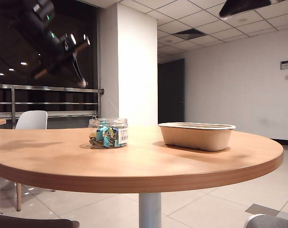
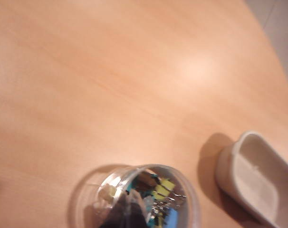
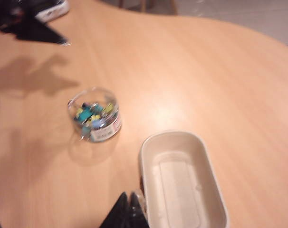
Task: Pick up the box filled with clips, pour some clips from it into the rectangular paper box, and then put the clip box back on the table.
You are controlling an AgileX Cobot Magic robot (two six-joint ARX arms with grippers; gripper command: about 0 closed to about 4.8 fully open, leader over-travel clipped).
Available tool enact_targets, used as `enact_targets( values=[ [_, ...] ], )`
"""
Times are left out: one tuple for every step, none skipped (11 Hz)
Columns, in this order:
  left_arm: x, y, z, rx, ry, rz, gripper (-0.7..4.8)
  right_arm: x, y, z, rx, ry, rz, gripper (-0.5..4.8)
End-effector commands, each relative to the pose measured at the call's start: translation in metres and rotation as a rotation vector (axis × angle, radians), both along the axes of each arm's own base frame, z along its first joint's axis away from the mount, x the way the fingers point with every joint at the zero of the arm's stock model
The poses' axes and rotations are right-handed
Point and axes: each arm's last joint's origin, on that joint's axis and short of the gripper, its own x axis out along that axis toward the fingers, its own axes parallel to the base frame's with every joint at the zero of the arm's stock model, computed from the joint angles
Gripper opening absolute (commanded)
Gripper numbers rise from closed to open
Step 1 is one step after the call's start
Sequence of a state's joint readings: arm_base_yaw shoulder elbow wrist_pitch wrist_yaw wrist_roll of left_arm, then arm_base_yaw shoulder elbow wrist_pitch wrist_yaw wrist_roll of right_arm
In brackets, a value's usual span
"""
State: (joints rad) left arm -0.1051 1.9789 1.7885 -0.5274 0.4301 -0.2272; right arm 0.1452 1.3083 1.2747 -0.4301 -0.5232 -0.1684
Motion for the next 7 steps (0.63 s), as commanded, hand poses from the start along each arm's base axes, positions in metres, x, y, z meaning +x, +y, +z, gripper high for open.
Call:
enact_targets(
  values=[
    [0.006, -0.001, -0.010, 0.014, 0.004, -0.005, -0.02, -0.001, 0.003, 0.000, -0.013, -0.005, 0.021, -0.01],
    [0.008, -0.001, -0.016, 0.017, 0.025, -0.005, 0.39, -0.001, 0.003, 0.000, -0.015, -0.006, 0.016, -0.01],
    [0.003, -0.011, -0.031, 0.067, 0.110, -0.085, 3.11, -0.001, 0.003, 0.000, -0.017, -0.004, 0.013, -0.01],
    [0.002, -0.013, -0.031, 0.074, 0.108, -0.094, 3.12, -0.001, 0.003, 0.000, -0.016, -0.004, 0.014, -0.01],
    [0.001, -0.027, -0.032, 0.120, 0.094, -0.115, 3.12, -0.001, 0.003, 0.000, -0.017, 0.000, 0.014, -0.01],
    [0.001, -0.027, -0.033, 0.130, 0.096, -0.107, 3.12, -0.001, 0.003, 0.000, -0.017, 0.000, 0.014, -0.01],
    [0.000, -0.036, -0.041, 0.202, 0.132, -0.078, 3.12, -0.001, 0.003, 0.000, -0.016, 0.001, 0.014, -0.01]
  ],
)
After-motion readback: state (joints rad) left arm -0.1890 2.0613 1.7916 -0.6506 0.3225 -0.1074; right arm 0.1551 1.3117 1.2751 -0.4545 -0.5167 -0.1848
